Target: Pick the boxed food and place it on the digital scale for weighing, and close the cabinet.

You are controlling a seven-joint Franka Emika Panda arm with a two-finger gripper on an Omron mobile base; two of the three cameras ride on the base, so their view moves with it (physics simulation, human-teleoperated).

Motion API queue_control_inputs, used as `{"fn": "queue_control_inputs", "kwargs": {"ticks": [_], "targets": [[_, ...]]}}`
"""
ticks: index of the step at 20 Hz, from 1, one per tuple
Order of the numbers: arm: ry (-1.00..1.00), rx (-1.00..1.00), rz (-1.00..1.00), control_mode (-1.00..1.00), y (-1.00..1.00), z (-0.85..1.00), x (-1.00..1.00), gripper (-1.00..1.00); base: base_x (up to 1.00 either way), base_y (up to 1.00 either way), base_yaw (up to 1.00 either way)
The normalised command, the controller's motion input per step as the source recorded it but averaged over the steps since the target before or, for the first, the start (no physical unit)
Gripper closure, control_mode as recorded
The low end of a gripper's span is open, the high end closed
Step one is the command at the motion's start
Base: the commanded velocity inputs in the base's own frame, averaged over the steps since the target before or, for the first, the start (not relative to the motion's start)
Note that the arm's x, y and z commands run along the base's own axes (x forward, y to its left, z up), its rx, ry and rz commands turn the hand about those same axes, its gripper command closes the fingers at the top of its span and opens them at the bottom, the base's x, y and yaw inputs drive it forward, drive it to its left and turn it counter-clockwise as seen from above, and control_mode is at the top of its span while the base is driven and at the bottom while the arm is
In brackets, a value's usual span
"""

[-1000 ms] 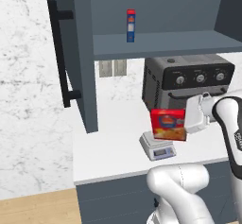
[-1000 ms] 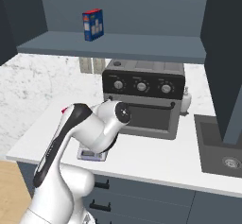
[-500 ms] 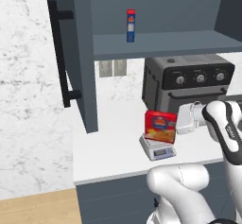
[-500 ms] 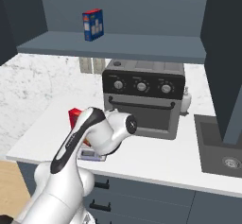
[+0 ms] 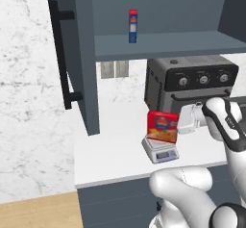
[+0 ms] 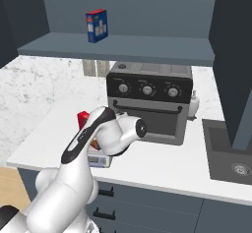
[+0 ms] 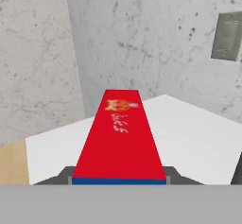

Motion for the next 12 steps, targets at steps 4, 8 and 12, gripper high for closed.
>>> {"fn": "queue_control_inputs", "kwargs": {"ticks": [4, 8, 12], "targets": [[0.0, 0.0, 0.0, -1.0, -0.06, -0.23, 0.1, 1.0, 0.0, 0.0, 0.0], [0.0, 0.0, 0.0, -1.0, 0.0, -0.29, 0.04, 1.0, 0.0, 0.0, 0.0], [-0.03, 0.0, 0.0, -1.0, 0.0, -0.29, 0.18, 1.0, 0.0, 0.0, 0.0]]}}
